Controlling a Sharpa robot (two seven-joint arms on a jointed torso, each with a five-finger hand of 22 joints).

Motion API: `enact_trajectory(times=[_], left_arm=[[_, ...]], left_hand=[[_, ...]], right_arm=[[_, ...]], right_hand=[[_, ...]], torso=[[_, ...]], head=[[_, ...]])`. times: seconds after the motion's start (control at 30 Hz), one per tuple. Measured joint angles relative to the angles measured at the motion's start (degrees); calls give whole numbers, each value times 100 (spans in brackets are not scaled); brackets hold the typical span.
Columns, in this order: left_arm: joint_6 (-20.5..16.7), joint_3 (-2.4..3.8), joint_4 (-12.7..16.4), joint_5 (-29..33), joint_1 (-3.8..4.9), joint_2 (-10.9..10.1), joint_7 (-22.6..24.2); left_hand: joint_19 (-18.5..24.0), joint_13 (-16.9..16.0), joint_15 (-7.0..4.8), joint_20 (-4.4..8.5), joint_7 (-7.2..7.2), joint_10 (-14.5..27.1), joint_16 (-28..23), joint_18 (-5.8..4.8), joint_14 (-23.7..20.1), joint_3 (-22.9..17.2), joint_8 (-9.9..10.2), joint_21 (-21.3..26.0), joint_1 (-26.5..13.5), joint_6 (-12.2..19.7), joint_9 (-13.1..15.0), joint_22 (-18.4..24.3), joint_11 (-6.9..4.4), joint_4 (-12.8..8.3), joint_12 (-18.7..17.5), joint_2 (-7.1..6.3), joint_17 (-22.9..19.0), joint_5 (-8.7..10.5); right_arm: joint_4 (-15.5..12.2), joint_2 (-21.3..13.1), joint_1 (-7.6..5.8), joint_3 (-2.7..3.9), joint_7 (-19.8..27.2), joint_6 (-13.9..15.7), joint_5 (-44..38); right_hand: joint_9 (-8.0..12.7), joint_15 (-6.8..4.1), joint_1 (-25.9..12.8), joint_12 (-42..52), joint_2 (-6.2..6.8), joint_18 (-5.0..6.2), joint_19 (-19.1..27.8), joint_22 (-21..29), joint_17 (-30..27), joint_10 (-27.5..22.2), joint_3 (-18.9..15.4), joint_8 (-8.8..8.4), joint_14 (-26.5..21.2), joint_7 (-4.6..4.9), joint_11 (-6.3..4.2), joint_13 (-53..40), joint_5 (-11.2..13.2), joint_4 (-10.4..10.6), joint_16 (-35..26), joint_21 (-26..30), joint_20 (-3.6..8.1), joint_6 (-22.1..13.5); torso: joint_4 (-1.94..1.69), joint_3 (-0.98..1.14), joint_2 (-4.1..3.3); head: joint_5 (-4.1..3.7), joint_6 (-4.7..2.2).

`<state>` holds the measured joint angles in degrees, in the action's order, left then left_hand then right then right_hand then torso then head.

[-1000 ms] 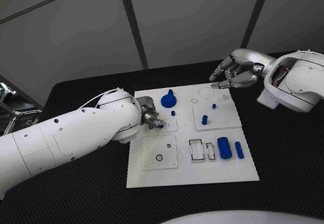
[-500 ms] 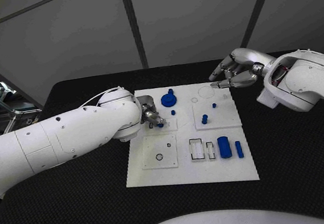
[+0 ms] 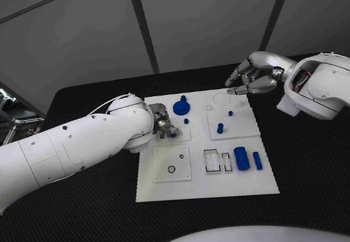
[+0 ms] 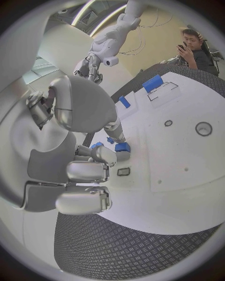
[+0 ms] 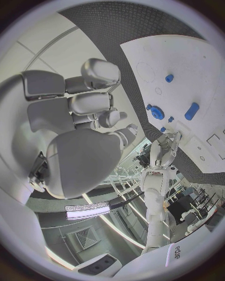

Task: Assemble the parts on the task board

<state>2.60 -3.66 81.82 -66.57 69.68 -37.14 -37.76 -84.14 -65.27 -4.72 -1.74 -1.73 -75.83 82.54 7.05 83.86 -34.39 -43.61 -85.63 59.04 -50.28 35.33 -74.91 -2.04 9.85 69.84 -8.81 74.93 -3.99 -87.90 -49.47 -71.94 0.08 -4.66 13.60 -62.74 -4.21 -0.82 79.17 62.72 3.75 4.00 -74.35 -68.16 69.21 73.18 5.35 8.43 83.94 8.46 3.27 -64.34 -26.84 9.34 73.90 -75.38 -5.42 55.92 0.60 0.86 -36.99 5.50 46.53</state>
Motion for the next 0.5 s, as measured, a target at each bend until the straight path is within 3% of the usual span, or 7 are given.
enact_trajectory(times=[0.23,0.5], left_arm=[[8,-2,-39,16,-2,30,0],[2,-3,-55,30,-6,5,0]], left_hand=[[16,4,0,15,-20,-9,0,0,0,224,0,0,-53,-20,0,0,-8,66,0,7,0,0],[21,7,0,21,-20,-20,-21,2,0,792,0,0,-206,-20,1,0,4,268,27,-11,0,1]], right_arm=[[-1,1,0,0,0,-2,0],[-4,-5,0,0,-1,-2,0]], right_hand=[[0,0,0,-21,0,0,0,0,-9,0,0,0,0,0,0,5,-29,0,-14,0,0,0],[5,0,0,-22,0,0,0,0,-9,0,0,0,0,0,0,11,-29,0,-14,0,0,0]], torso=[[-2,-3,3],[-6,-7,4]], head=[[-14,-5],[-20,-18]])
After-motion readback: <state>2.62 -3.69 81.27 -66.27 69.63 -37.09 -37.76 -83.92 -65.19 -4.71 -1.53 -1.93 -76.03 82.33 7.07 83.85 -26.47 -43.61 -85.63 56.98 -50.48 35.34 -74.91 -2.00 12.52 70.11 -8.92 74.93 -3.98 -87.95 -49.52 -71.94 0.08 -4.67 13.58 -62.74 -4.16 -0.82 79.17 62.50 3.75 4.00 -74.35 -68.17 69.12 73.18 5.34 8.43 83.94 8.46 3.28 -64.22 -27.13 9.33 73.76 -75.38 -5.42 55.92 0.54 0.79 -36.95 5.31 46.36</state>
